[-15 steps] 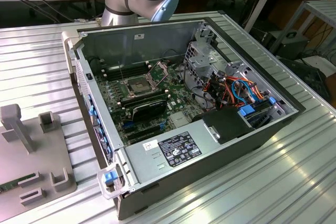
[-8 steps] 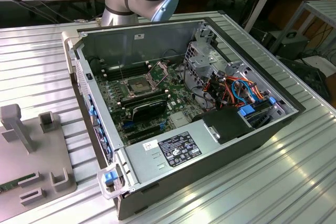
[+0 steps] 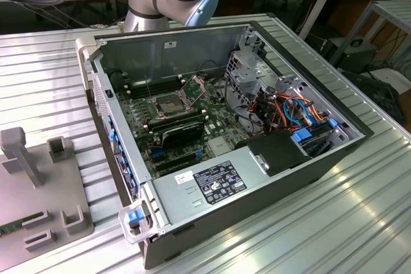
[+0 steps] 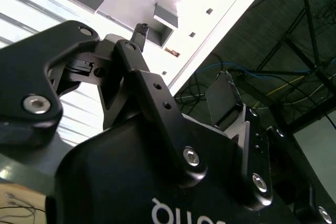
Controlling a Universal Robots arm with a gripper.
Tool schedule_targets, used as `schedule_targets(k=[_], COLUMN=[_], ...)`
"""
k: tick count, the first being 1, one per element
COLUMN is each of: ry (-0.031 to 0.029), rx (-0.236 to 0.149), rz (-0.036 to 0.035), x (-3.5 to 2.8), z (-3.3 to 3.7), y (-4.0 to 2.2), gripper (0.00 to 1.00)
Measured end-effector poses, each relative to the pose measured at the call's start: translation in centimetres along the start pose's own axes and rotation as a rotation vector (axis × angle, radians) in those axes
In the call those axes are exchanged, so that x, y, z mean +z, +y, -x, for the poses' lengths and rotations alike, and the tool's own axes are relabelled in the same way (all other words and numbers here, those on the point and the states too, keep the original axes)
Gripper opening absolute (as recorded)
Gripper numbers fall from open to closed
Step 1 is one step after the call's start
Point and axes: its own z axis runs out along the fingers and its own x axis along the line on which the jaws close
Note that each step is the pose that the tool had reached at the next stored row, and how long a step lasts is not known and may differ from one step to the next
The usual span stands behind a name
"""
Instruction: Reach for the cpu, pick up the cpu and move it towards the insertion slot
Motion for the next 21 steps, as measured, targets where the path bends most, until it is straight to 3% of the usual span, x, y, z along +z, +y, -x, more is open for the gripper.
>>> schedule_targets(k=[9, 10, 12, 14, 21], ry=[0.0, 0.0002, 0.0006, 0.0005, 0.0006], rx=[0.0, 0.0, 0.0, 0.0, 0.0], rz=[0.0, -0.0001, 0.0, 0.0, 0.0054], x=[0.0, 0.26, 2.02, 2.9, 4.26], z=[0.0, 0.06, 0.11, 0.1, 0.11], y=[0.0, -0.02, -0.35, -0.57, -1.12], gripper=[0.72, 0.72, 0.72, 0.72, 0.72])
